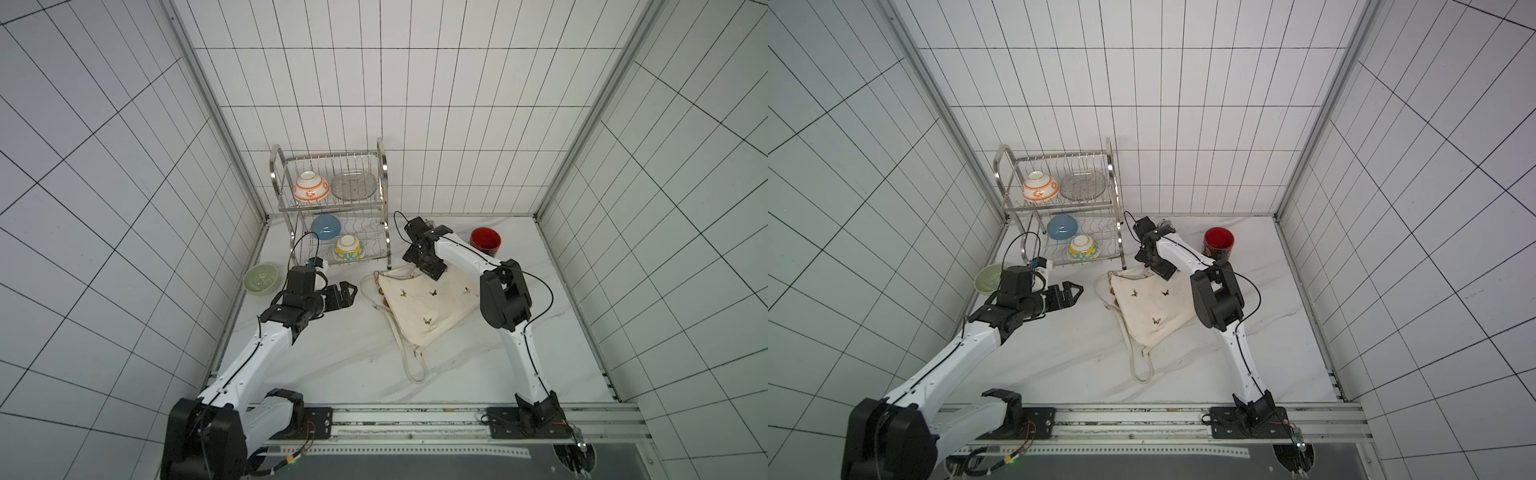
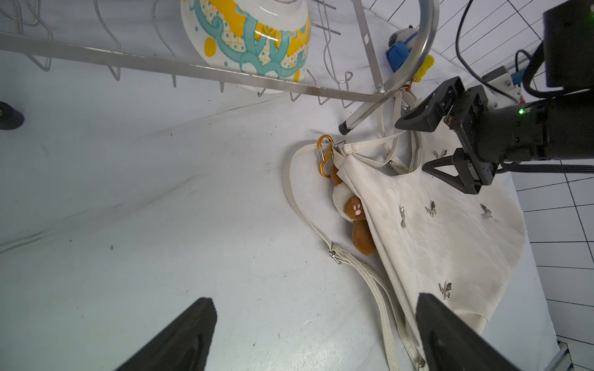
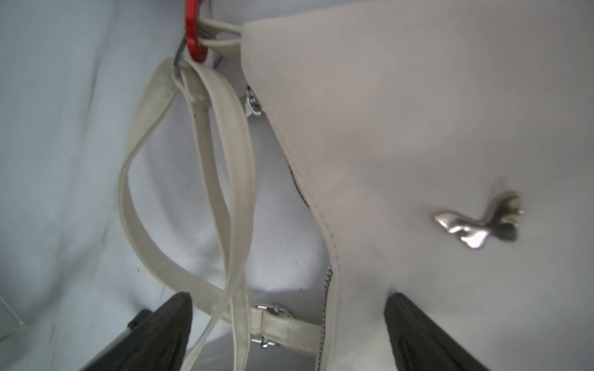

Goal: Remove the decoration from the bag
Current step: Pick up the bag from the center of the board.

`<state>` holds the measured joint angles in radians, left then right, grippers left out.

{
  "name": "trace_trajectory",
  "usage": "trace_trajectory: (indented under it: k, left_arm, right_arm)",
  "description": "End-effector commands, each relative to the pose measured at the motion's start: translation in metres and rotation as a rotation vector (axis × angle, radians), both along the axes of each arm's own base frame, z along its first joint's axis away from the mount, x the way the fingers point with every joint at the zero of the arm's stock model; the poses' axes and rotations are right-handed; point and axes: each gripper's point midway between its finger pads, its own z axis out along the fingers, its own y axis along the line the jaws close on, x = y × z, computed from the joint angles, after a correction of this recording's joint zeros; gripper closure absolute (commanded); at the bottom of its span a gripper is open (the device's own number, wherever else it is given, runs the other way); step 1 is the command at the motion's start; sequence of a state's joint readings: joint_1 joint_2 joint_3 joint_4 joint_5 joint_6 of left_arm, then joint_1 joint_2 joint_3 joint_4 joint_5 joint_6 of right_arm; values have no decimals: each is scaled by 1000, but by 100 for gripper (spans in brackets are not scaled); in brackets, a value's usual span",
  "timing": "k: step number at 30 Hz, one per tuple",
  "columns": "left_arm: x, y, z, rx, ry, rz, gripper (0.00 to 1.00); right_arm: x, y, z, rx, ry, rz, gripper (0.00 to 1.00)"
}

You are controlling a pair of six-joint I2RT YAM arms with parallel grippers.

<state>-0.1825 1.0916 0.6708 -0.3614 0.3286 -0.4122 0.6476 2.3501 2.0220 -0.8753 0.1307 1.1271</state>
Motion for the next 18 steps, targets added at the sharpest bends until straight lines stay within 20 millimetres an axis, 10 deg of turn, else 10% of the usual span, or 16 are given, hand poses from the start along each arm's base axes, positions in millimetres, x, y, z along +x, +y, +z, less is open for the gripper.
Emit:
trace_trajectory:
  k: [1,18]
  left_arm:
    - [2,-8,-1,-23,-9,-33,2]
    - [-2,-11,-5,-25,4,-57,2]
  right_arm:
    - [-4,-8,-19,-53,57,-8,9]
    - [-54,-12,-77,-101,263,37,61]
